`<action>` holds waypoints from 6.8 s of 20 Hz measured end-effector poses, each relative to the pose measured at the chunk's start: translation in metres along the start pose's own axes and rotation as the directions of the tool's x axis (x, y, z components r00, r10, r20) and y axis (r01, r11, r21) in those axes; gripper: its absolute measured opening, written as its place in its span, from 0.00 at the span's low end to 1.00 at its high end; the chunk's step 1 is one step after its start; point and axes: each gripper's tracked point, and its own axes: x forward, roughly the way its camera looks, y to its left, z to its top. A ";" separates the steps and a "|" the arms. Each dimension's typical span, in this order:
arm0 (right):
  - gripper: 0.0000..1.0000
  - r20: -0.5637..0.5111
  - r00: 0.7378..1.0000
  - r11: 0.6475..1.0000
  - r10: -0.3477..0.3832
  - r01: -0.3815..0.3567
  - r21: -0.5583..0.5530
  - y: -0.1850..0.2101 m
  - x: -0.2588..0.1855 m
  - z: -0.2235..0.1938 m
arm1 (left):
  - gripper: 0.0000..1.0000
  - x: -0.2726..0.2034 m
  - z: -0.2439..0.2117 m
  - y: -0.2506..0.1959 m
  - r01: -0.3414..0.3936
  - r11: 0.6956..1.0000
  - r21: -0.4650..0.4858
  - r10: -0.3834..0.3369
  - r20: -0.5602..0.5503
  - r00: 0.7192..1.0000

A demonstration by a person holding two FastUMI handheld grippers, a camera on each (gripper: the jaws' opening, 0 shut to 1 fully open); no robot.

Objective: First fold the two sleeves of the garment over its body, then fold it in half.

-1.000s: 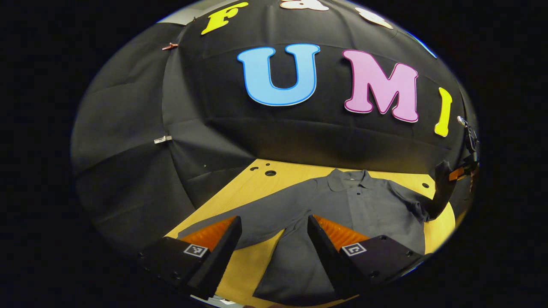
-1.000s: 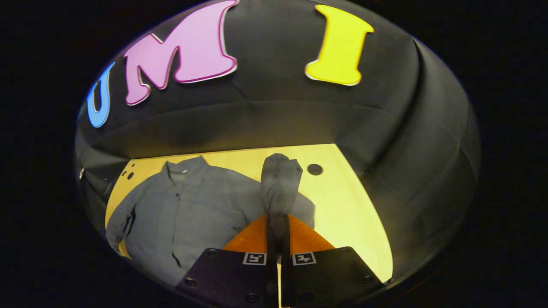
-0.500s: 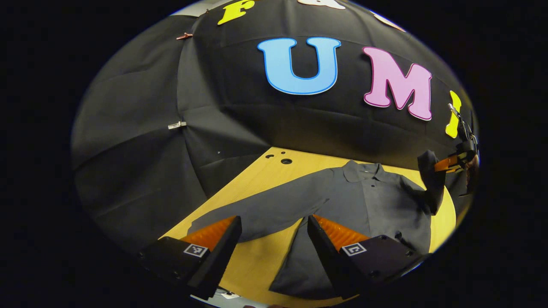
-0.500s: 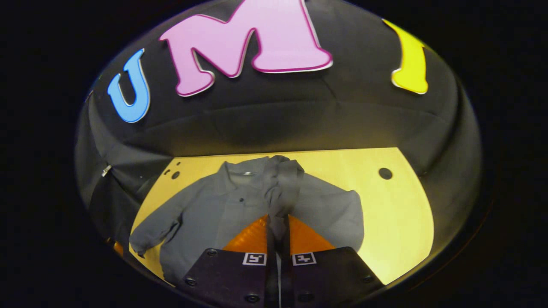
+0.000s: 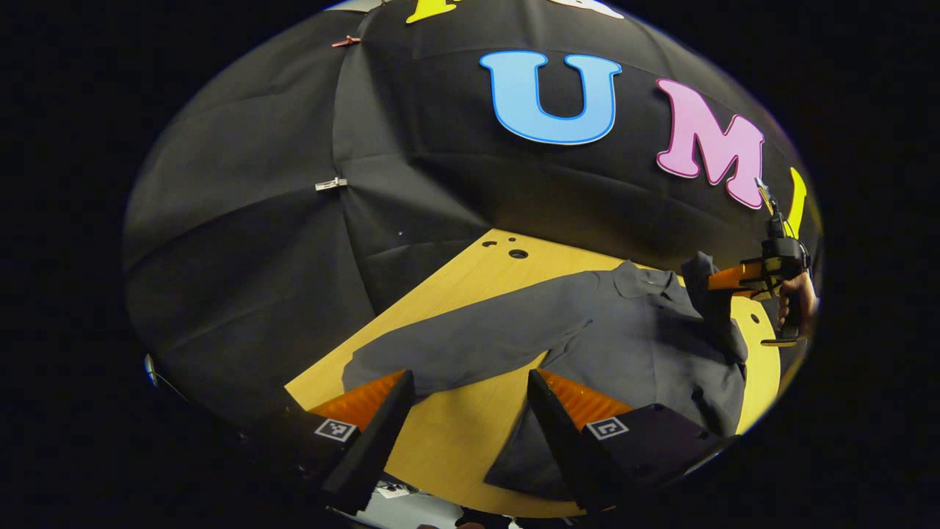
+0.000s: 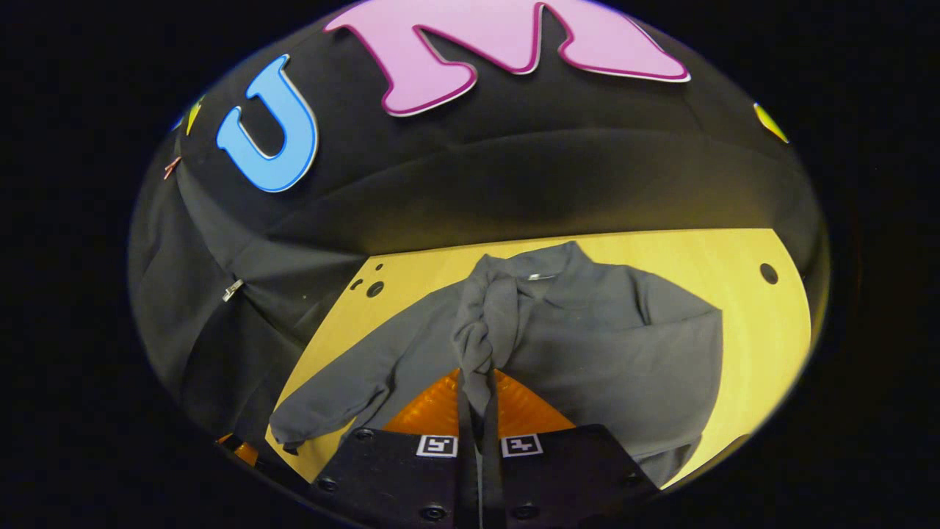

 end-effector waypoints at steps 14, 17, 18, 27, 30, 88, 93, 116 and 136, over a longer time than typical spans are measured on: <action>0.20 -0.076 0.993 0.983 0.085 -0.071 0.171 0.069 0.063 -0.038 | 0.98 -0.010 -0.024 0.039 -0.061 0.997 -0.054 0.058 -0.046 0.997; 0.46 -0.057 0.993 0.985 0.102 -0.093 0.148 0.080 0.055 -0.039 | 0.98 -0.009 -0.027 0.045 -0.065 0.996 -0.067 0.061 -0.054 0.997; 0.57 -0.054 0.993 0.986 0.106 -0.098 0.136 0.082 0.048 -0.038 | 0.98 -0.007 -0.030 0.048 -0.066 0.996 -0.068 0.062 -0.060 0.996; 0.99 0.082 0.993 0.997 -0.080 0.080 0.006 0.035 -0.024 -0.004 | 0.98 0.040 -0.033 0.105 -0.136 0.982 -0.133 0.129 -0.058 0.990; 0.98 0.123 0.983 0.991 -0.136 0.137 0.003 0.013 -0.052 0.008 | 0.98 0.057 -0.044 0.133 -0.178 0.972 -0.155 0.167 -0.087 0.982; 0.99 0.113 0.959 0.966 -0.260 0.257 0.038 -0.212 -0.223 -0.117 | 0.05 0.123 0.162 -0.244 0.327 0.943 -0.061 -0.320 0.102 0.942; 0.99 0.077 0.963 0.963 -0.258 0.249 0.104 -0.218 -0.232 -0.136 | 0.05 0.111 0.138 -0.355 0.480 0.876 -0.052 -0.478 0.043 0.877; 0.99 -0.036 0.971 0.966 -0.236 0.239 0.103 -0.212 -0.226 -0.167 | 0.92 0.086 0.026 -0.483 0.656 0.739 -0.149 -0.673 -0.181 0.717; 0.99 -0.310 0.918 0.966 -0.248 0.260 -0.003 -0.142 -0.207 -0.247 | 0.96 0.021 -0.136 -0.077 0.158 0.987 0.032 -0.136 -0.358 0.924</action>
